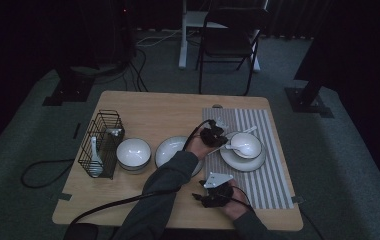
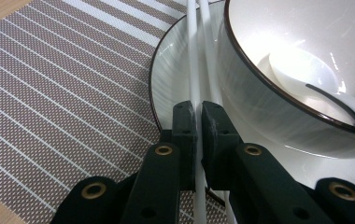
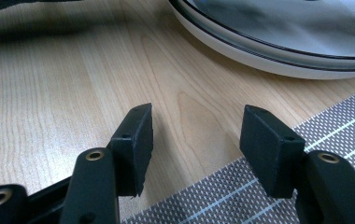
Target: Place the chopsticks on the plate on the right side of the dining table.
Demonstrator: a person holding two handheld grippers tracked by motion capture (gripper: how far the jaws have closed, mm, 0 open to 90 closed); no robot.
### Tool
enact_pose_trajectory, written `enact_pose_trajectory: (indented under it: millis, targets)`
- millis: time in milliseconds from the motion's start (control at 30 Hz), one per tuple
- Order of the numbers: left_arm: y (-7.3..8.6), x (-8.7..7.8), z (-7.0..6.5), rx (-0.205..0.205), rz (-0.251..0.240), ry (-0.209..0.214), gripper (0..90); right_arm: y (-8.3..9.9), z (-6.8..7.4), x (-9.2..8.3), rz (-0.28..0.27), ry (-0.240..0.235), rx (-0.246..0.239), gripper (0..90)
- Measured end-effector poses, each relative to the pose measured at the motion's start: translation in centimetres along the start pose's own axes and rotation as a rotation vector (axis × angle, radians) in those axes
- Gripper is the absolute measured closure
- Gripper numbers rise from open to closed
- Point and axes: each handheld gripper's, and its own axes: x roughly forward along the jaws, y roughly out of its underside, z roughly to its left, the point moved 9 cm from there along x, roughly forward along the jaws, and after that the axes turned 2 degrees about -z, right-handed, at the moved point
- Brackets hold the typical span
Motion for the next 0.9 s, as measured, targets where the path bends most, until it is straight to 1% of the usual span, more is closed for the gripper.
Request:
enact_pose_trajectory:
  millis: [100,333,533,600,800,900]
  targets:
    - [-0.2,-0.2,-0.1,-0.003,-0.012,0.006,83.9,0.0,0.0,0.0,-0.001,0.0,0.0,44.0]
    - [-0.2,-0.5,-0.2,-0.005,-0.022,0.012,81.3,0.0,0.0,0.0,-0.001,0.0,0.0,44.0]
    - [-0.3,-1.3,0.1,-0.023,-0.047,0.003,79.0,0.0,0.0,0.0,-0.001,-0.001,0.0,44.0]
    - [-0.2,-1.6,0.1,-0.026,-0.051,0.007,78.3,0.0,0.0,0.0,0.0,-0.001,0.001,44.0]
    - [-0.2,-2.4,0.0,-0.021,-0.069,0.013,76.3,0.0,0.0,0.0,0.0,-0.001,0.002,43.9]
    - [0.2,-2.4,-0.2,-0.01,-0.06,0.021,75.9,0.0,0.0,0.0,0.0,-0.001,0.002,43.8]
